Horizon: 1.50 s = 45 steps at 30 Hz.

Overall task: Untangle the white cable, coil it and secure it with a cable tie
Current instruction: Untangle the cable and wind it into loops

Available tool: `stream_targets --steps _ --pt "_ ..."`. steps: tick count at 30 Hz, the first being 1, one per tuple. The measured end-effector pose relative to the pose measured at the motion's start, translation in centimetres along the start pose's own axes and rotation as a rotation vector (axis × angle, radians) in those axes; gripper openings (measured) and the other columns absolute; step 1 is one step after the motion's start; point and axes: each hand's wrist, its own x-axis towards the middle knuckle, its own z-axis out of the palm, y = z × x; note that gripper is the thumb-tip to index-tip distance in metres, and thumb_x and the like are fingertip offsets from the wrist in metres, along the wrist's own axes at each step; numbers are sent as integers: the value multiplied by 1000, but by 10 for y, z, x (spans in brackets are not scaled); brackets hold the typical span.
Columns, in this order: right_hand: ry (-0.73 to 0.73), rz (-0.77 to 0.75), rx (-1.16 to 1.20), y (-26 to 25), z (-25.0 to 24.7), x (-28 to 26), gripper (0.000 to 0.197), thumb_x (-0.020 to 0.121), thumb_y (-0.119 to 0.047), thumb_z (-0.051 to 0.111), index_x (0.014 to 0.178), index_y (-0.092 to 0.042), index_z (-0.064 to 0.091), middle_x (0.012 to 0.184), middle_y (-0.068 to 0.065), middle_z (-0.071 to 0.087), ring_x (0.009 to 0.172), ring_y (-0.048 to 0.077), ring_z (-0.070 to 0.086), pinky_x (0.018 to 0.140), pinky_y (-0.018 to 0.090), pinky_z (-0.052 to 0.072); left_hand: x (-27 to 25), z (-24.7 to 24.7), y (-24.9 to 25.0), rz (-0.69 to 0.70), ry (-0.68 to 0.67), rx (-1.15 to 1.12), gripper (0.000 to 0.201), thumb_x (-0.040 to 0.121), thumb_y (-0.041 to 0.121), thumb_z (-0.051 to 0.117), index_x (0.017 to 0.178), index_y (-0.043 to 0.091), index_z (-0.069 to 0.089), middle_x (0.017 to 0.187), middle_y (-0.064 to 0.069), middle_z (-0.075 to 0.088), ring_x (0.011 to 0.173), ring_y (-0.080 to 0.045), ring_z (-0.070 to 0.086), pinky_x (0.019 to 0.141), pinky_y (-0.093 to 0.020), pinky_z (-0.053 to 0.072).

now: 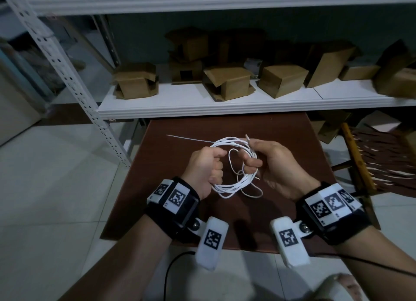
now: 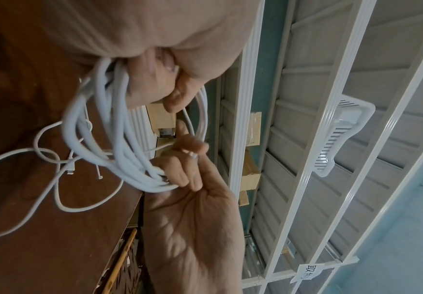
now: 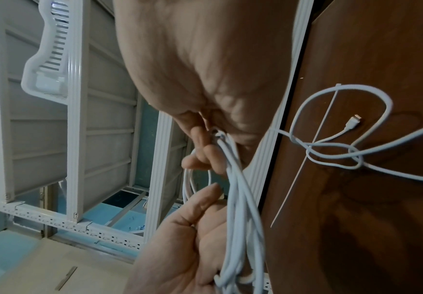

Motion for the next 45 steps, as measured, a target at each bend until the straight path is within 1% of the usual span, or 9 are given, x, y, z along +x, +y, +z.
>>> stream_targets --steps 6,13,16,19,25,33,37,40,45 --pt "16 73 -263 0 -1 -3 27 104 -27 58 89 -7 68 63 3 41 51 11 28 50 29 18 -4 7 -4 34 25 70 29 98 6 56 74 18 45 49 7 25 34 -5 19 32 -16 15" --pt "54 38 -509 -3 3 -11 24 94 -5 65 72 -10 56 54 1 40 39 9 32 39 22 23 -6 17 -14 173 37 165 29 100 5 58 75 16 49 45 10 32 34 -4 25 35 -18 18" --pt "69 44 -463 -5 5 -13 45 97 -10 62 54 -18 52 48 -1 39 36 10 31 36 20 23 -6 19 -17 257 49 211 14 98 2 58 93 15 55 45 11 39 34 -4 30 35 -16 22" --pt "46 47 -472 -6 5 -15 51 97 -15 62 48 -22 48 49 1 35 40 16 27 44 28 14 -4 18 -18 273 10 256 33 95 -5 59 117 20 63 43 11 39 33 -4 31 35 -16 24" --pt "63 31 -435 -7 9 -17 51 96 -14 62 47 -22 49 49 1 32 45 15 21 43 25 13 -7 19 -14 193 -38 287 29 99 2 61 77 19 52 50 7 30 35 -4 25 35 -15 19" --pt "144 -29 -532 -8 15 -20 52 95 -13 64 45 -21 53 45 -2 38 39 14 28 43 26 19 -1 19 -22 265 74 298 17 102 14 54 93 10 68 52 -4 46 37 -13 40 46 -27 39" --pt "179 -61 -601 -9 12 -17 45 95 -12 65 53 -16 50 44 -1 42 36 11 31 38 22 24 -1 14 -22 254 53 375 25 95 37 63 111 23 76 92 -7 72 80 -22 68 73 -34 55" --pt "172 -55 -642 -7 12 -17 53 96 -12 65 44 -20 55 44 -2 44 37 12 31 39 23 23 1 9 -20 177 196 515 48 83 59 66 123 35 74 144 -9 47 136 -31 46 117 -46 39" --pt "183 -82 -636 -8 15 -16 43 95 -13 66 55 -14 50 46 -1 44 38 11 32 39 22 25 -4 14 -24 231 444 760 51 82 72 52 111 33 68 136 -7 40 127 -36 41 114 -53 35"
